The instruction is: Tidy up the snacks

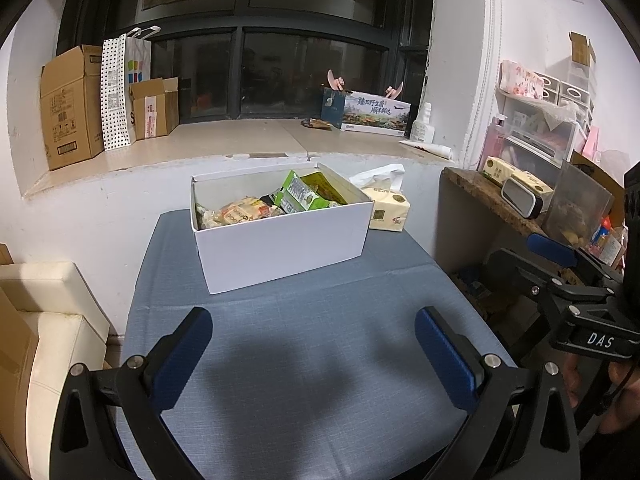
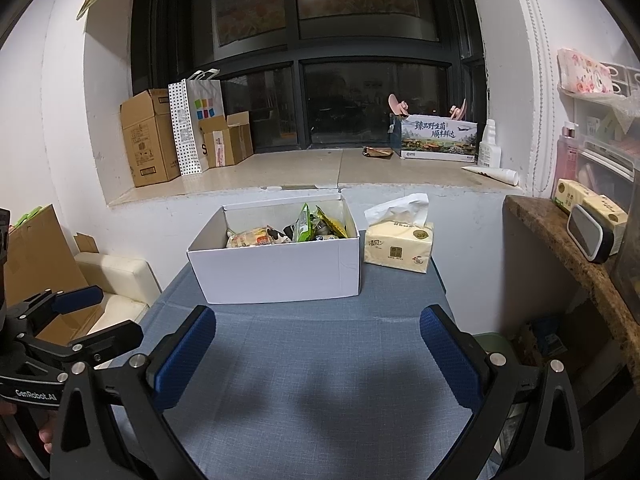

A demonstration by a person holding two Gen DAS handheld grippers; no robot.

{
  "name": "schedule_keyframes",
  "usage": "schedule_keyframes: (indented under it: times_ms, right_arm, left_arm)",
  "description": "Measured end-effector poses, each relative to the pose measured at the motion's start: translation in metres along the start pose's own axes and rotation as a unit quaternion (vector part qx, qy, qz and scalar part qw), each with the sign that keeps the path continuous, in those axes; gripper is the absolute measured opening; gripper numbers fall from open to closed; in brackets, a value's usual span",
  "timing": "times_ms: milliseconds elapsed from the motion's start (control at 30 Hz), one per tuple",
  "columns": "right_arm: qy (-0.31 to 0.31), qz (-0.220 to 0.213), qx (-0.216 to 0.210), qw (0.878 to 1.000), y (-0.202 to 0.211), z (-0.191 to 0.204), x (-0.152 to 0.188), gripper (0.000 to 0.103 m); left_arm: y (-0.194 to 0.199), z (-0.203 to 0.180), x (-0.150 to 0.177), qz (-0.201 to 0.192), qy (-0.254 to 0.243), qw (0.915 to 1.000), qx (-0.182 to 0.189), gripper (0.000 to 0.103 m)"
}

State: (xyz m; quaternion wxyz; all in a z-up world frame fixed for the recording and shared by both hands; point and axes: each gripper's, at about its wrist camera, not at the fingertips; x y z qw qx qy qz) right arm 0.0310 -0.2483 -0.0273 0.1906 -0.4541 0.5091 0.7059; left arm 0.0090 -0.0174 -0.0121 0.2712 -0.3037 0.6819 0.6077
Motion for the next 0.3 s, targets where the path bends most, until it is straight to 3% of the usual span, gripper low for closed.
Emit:
schedule_keyframes:
  times_ms: [300]
  right_arm:
    - [0.000, 0.001, -0.001, 1.000, -0.0003, 0.0003, 0.0005, 0.103]
  left_arm:
    - [0.0038, 0.0008, 0.0015, -0.008, 0.004, 1.0000, 0.001, 0.103]
Point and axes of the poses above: each gripper's, at about its wrist camera, not at the fingertips, and y roughly against the way its jaws point, z to its left, x to its underside, and after that the axes turned 6 degrees about z, right-handed
